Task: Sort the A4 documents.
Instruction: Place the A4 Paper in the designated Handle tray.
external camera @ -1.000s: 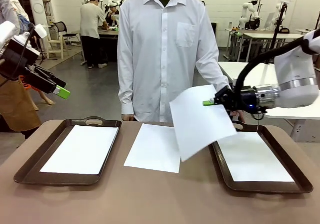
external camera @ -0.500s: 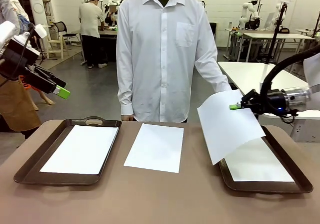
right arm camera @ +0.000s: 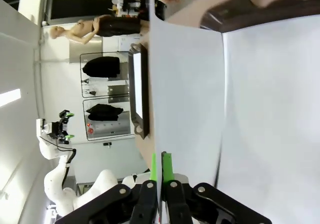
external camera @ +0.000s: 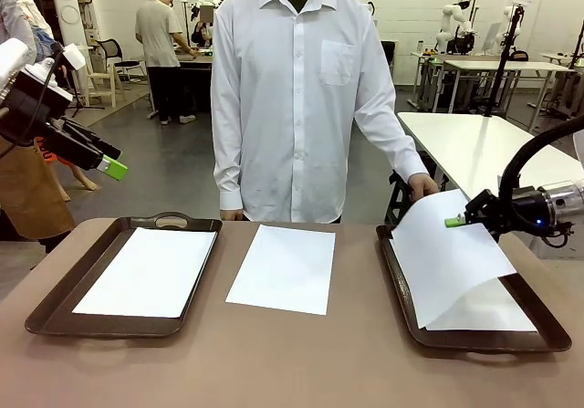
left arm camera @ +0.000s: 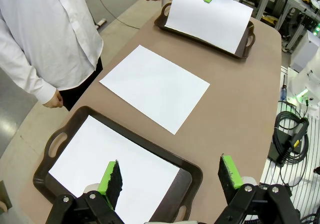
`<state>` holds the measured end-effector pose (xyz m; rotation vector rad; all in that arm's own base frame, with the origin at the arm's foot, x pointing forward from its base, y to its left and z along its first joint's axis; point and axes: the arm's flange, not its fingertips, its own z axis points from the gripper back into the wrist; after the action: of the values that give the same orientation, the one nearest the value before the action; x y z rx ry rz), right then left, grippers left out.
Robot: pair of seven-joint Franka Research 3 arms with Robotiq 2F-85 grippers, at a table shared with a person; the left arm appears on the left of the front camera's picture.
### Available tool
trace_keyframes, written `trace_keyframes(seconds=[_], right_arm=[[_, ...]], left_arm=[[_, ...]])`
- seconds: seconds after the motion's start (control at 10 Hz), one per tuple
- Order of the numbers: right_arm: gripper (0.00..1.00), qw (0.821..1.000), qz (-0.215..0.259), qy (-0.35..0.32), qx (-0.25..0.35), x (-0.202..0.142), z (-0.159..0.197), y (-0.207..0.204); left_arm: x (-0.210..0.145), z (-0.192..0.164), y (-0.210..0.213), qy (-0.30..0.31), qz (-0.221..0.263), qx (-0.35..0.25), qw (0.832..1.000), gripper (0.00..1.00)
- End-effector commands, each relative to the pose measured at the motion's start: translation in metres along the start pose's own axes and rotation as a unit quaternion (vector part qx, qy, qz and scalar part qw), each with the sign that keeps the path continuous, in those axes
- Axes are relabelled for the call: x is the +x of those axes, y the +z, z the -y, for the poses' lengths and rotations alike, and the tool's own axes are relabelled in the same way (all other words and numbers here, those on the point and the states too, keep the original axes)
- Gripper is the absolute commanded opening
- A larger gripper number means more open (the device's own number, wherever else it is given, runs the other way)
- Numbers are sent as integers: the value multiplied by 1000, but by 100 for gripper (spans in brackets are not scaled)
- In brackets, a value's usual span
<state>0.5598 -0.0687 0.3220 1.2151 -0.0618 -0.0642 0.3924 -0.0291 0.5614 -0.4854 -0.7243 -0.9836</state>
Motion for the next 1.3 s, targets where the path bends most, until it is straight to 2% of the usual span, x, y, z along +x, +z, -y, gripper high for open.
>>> trace_keyframes(seconds=[0.0,0.3,0.7,1.2], right_arm=[[1,999,-36,-1,-30,13,4,-2],[1,993,-54,30,-99,19,11,5],[1,982,-44,29,-180,23,20,12],[1,973,-23,18,-229,17,37,0]], left_arm=[[-1,-1,0,-1,7,-5,1000,100],[-1,-1,0,-1,7,-5,1000,100],[-1,-1,0,-1,7,-5,1000,100],[-1,-1,0,-1,7,-5,1000,100]])
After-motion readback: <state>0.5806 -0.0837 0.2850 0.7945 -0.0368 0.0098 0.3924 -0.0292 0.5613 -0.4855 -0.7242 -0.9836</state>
